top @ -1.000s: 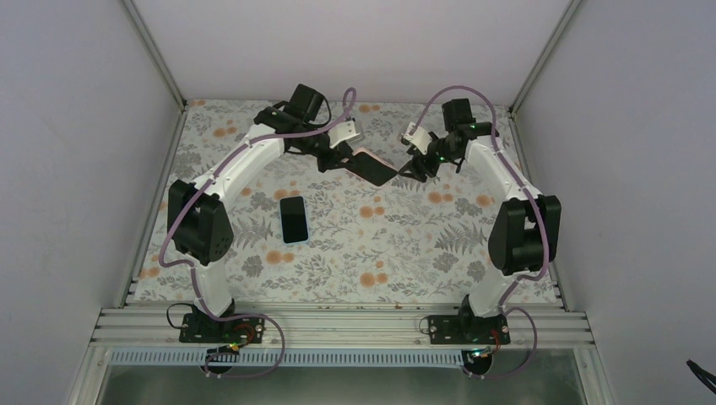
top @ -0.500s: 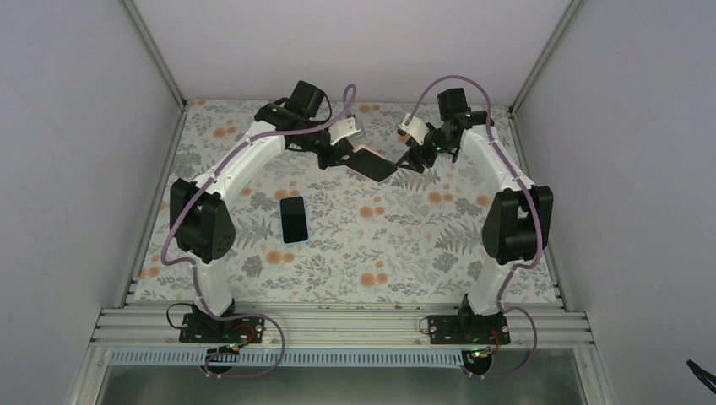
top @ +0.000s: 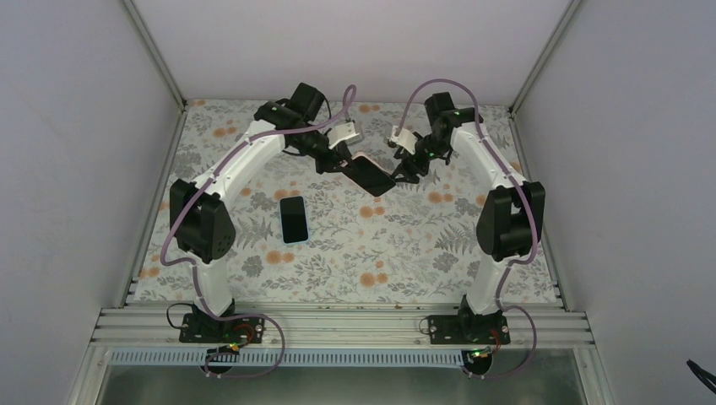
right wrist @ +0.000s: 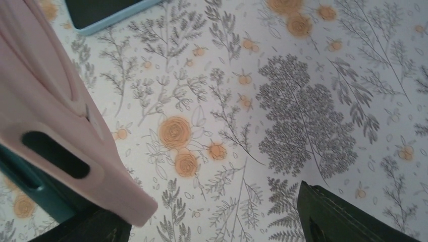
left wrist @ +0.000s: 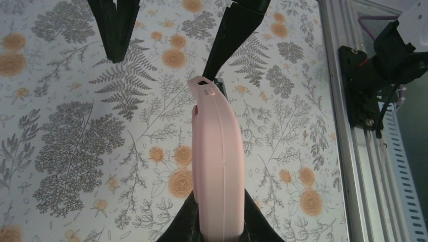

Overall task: Take the phone out of the phone case
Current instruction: Remove the phone case from the phone.

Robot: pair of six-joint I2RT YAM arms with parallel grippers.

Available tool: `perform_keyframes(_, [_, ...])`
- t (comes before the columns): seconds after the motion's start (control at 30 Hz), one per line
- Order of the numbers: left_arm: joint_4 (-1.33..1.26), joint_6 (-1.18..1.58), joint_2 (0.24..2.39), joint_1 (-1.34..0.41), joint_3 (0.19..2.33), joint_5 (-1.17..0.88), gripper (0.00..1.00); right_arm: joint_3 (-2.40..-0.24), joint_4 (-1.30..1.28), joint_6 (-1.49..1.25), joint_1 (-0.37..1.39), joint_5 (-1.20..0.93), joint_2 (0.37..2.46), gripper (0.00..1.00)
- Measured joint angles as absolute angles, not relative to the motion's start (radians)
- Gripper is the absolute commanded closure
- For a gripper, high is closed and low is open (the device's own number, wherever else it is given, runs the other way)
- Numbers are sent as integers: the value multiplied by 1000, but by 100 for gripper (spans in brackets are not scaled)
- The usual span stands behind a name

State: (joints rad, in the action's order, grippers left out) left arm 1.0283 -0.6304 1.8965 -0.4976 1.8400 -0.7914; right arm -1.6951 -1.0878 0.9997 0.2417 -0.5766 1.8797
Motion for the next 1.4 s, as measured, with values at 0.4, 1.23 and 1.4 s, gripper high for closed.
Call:
perform_keyframes(0.4, [1062, -630, 1883, -500, 1837, -795, 98, -1805, -1229, 1103, 287, -686, 1938, 17])
perform_keyframes(1.23, [730, -536, 1785, -488, 1713, -564, 44, -1740, -1198, 1016, 329, -938, 1946, 97])
perform_keyframes(1.4, [595, -513, 1714, -474, 1688, -531, 32, -1740, -1177, 937, 252, -1076, 1943, 96])
